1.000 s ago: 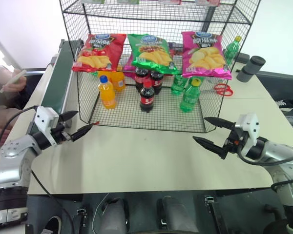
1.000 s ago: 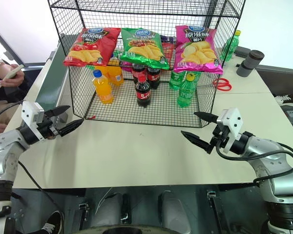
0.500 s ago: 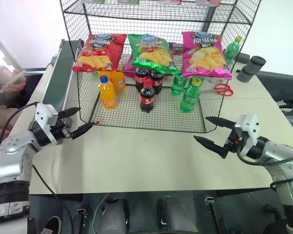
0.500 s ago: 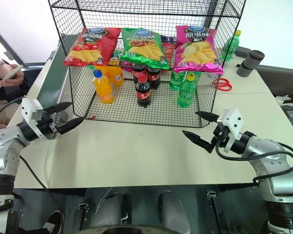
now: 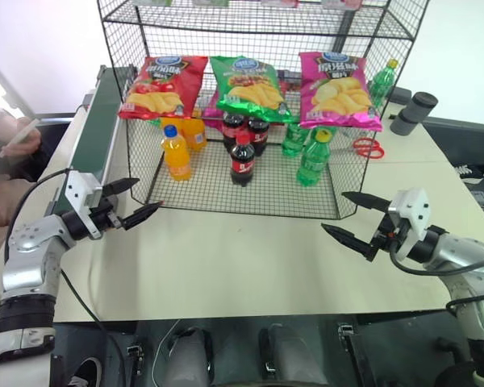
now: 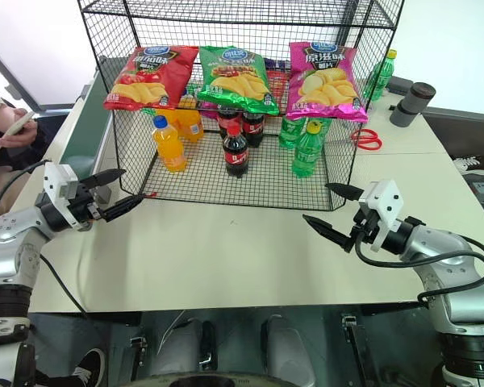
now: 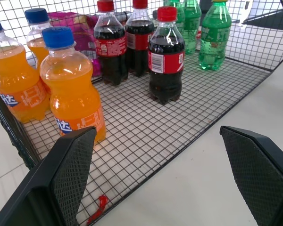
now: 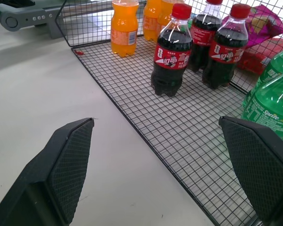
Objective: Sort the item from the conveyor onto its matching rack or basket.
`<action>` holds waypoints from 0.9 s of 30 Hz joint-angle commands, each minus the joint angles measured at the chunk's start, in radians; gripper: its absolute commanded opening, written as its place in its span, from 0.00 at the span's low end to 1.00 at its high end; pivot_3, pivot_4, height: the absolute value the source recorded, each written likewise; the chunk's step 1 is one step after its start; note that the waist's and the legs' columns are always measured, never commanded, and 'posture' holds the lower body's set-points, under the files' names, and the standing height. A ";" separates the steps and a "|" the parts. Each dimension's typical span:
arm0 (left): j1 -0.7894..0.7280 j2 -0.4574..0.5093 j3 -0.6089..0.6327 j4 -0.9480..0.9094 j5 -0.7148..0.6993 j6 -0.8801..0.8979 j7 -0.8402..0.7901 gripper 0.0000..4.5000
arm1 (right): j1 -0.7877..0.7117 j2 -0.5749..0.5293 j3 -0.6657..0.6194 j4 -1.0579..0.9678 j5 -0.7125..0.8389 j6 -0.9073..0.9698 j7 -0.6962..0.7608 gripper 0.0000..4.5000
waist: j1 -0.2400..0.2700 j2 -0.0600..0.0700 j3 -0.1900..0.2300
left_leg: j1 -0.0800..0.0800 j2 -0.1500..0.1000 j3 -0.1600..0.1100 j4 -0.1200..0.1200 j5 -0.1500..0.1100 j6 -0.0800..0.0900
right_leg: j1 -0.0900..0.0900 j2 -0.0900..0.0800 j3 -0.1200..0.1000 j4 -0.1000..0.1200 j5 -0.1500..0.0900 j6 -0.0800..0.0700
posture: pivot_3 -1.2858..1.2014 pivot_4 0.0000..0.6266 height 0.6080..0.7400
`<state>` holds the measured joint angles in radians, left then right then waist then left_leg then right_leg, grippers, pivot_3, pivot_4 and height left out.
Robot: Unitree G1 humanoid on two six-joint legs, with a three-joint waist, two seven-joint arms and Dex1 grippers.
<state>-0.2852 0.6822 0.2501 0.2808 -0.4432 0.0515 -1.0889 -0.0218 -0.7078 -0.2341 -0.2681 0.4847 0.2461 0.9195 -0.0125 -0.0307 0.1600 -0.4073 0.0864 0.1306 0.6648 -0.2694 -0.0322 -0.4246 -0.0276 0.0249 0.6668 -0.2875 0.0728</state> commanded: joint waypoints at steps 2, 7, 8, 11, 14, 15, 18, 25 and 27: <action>-0.006 0.024 0.032 -0.011 -0.005 -0.023 -0.002 1.00 | -0.029 0.004 -0.002 0.001 0.006 -0.017 0.005 0.98 | -0.001 0.000 0.000 | 0.000 0.000 0.000 0.000 0.000 0.000 | 0.000 0.000 0.000 0.000 0.000 0.000 | 0.52 0.24 1.00; 0.007 0.014 0.031 -0.031 -0.006 -0.023 0.014 1.00 | -0.062 0.005 0.015 0.034 -0.014 -0.039 0.012 0.98 | 0.000 0.000 0.000 | 0.000 0.000 0.000 0.000 0.000 0.000 | 0.000 0.000 0.000 0.000 0.000 0.000 | 0.52 0.24 1.00; 0.010 0.011 0.030 -0.038 -0.006 -0.023 0.018 1.00 | -0.069 0.005 0.014 0.038 -0.012 -0.038 0.011 0.98 | 0.000 0.000 0.000 | 0.000 0.000 0.000 0.000 0.000 0.000 | 0.000 0.000 0.000 0.000 0.000 0.000 | 0.52 0.24 1.00; 0.010 0.011 0.027 -0.051 -0.008 -0.017 0.025 1.00 | -0.075 0.000 0.013 0.047 -0.008 -0.036 0.016 0.98 | 0.000 0.000 0.000 | 0.000 0.000 0.000 0.000 0.000 0.000 | 0.000 0.000 0.000 0.000 0.000 0.000 | 0.52 0.24 1.00; 0.016 0.010 0.031 -0.056 -0.010 -0.019 0.030 1.00 | -0.071 -0.002 0.018 0.061 -0.017 -0.046 0.026 0.98 | 0.000 0.000 0.000 | 0.000 0.000 0.000 0.000 0.000 0.000 | 0.000 0.000 0.000 0.000 0.000 0.000 | 0.52 0.24 1.00; 0.021 0.010 0.033 -0.057 -0.008 -0.023 0.032 1.00 | -0.070 0.001 0.019 0.061 -0.016 -0.048 0.027 0.98 | 0.000 0.000 0.000 | 0.000 0.000 0.000 0.000 0.000 0.000 | 0.000 0.000 0.000 0.000 0.000 0.000 | 0.52 0.24 1.00; 0.019 0.006 0.031 -0.059 -0.004 -0.029 0.043 1.00 | -0.082 0.005 0.019 0.068 -0.013 -0.049 0.026 0.98 | 0.000 0.000 0.000 | 0.000 0.000 0.000 0.000 0.000 0.000 | 0.000 0.000 0.000 0.000 0.000 0.000 | 0.52 0.24 1.00; -0.001 -0.008 0.016 -0.053 -0.003 -0.038 0.057 1.00 | -0.082 -0.009 0.013 0.076 -0.017 -0.054 0.047 0.98 | 0.000 0.000 0.000 | 0.000 0.000 0.000 0.000 0.000 0.000 | 0.000 0.000 0.000 0.000 0.000 0.000 | 0.52 0.24 1.00; -0.007 -0.013 0.015 -0.063 -0.004 -0.034 0.066 1.00 | -0.083 -0.015 0.006 0.076 -0.013 -0.048 0.052 0.98 | 0.000 0.000 0.000 | 0.000 0.000 0.000 0.000 0.000 0.000 | 0.000 0.000 0.000 0.000 0.000 0.000 | 0.52 0.24 1.00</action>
<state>-0.2743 0.6655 0.2516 0.2529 -0.4435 0.0307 -1.0339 -0.0961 -0.7086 -0.2027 -0.1731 0.4549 0.2037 0.9649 -0.0124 -0.0307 0.1599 -0.4073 0.0864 0.1308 0.6651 -0.2693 -0.0323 -0.4246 -0.0277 0.0249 0.6671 -0.2875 0.0729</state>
